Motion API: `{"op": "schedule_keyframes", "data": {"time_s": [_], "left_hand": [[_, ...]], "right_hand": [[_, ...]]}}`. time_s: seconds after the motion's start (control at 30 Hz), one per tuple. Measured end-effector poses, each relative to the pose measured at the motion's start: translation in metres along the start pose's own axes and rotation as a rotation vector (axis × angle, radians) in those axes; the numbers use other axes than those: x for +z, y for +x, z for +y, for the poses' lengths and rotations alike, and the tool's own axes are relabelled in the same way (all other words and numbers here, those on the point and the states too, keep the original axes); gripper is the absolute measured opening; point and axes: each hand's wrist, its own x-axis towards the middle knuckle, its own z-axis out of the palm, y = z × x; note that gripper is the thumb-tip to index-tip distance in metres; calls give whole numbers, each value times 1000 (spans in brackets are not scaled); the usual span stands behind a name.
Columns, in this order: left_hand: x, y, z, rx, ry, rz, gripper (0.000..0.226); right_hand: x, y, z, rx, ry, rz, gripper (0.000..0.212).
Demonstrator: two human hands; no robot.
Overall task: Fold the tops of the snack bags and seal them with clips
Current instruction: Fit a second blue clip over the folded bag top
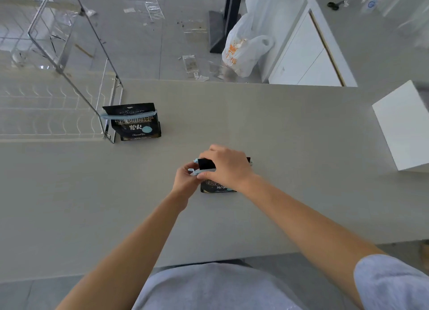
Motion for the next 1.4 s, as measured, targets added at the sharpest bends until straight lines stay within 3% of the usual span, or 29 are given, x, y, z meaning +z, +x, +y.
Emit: {"op": "schedule_keyframes", "data": {"time_s": [0.23,0.43,0.67,1.13,1.4], "left_hand": [[5,-3,-2,38,-12,-2,20],[-17,-5,4,31,35,-219,34],[-29,-11,-5,-127,-226,-83,16],[4,-18,-11,-105,-427,-45,34],[9,-18,-11,-87,-457,27,30]], "right_hand": [[8,0,1,18,-49,110,29],[16,-3,2,14,-44,125,27],[15,-1,4,-21,-55,144,29],[20,-1,9,-67,-61,166,27],[23,0,11,-70,-87,175,30]]}}
